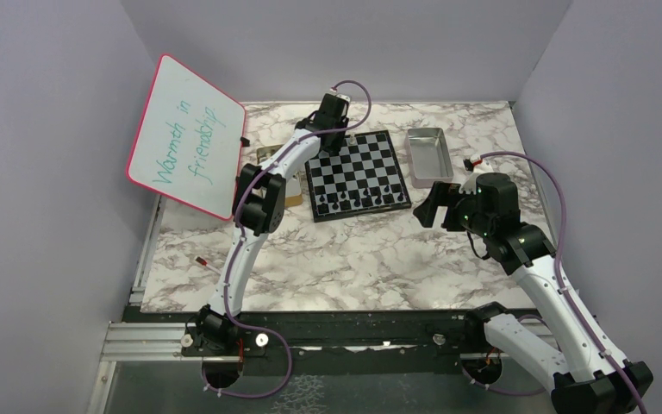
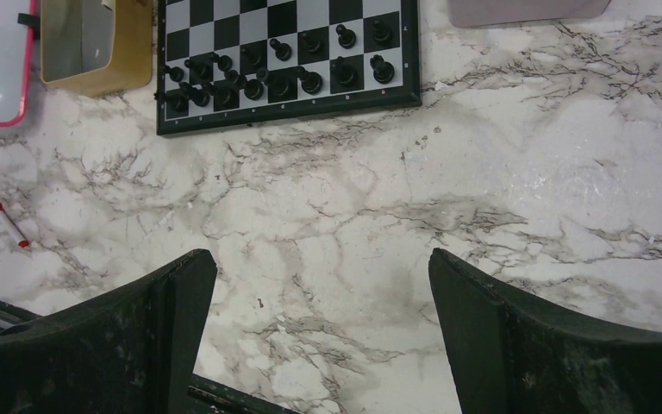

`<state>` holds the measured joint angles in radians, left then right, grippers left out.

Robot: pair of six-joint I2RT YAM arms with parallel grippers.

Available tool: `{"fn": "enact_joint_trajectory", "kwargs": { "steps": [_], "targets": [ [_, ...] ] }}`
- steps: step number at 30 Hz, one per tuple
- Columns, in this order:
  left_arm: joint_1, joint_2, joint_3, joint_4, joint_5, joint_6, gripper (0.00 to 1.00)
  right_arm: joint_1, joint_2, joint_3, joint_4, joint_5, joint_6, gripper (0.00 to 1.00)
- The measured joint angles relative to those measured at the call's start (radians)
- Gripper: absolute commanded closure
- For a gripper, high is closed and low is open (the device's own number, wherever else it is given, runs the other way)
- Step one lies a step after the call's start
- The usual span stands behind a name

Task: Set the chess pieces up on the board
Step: Place the chess piece on the chessboard, then pick up the chess piece from the storage box.

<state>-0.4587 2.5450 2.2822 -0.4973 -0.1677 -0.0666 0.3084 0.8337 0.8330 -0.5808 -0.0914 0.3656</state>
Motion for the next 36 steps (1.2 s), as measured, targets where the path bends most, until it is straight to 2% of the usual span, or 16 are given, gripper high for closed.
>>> {"fn": "enact_joint_trajectory", "kwargs": {
  "steps": [6, 10, 13, 17, 23, 27, 36],
  "targets": [
    [-0.003, -0.044, -0.044, -0.011, 0.021, -0.005, 0.45, 0.0, 0.0, 0.0, 0.0, 0.0, 0.001, 0.0],
    [-0.006, -0.121, -0.09, -0.017, 0.041, -0.016, 0.44, 0.0, -0.004, 0.0, 0.001, -0.002, 0.001, 0.0],
    [-0.006, -0.219, -0.15, -0.021, 0.055, -0.03, 0.48, 0.0, -0.01, 0.0, 0.003, -0.004, 0.004, 0.0],
    [-0.006, -0.372, -0.257, -0.021, 0.055, -0.048, 0.61, 0.0, -0.023, 0.0, 0.005, -0.011, 0.005, 0.0],
    [0.01, -0.543, -0.433, -0.029, 0.033, -0.062, 0.69, 0.0, -0.042, -0.022, 0.017, -0.038, 0.008, 0.0],
    [0.058, -0.581, -0.52, -0.034, 0.018, -0.083, 0.74, 0.0, -0.042, -0.027, 0.018, -0.053, 0.008, 0.0],
    [0.165, -0.579, -0.595, -0.059, -0.002, -0.125, 0.74, 0.0, -0.043, -0.029, 0.021, -0.056, 0.008, 0.0]
  ]
}}
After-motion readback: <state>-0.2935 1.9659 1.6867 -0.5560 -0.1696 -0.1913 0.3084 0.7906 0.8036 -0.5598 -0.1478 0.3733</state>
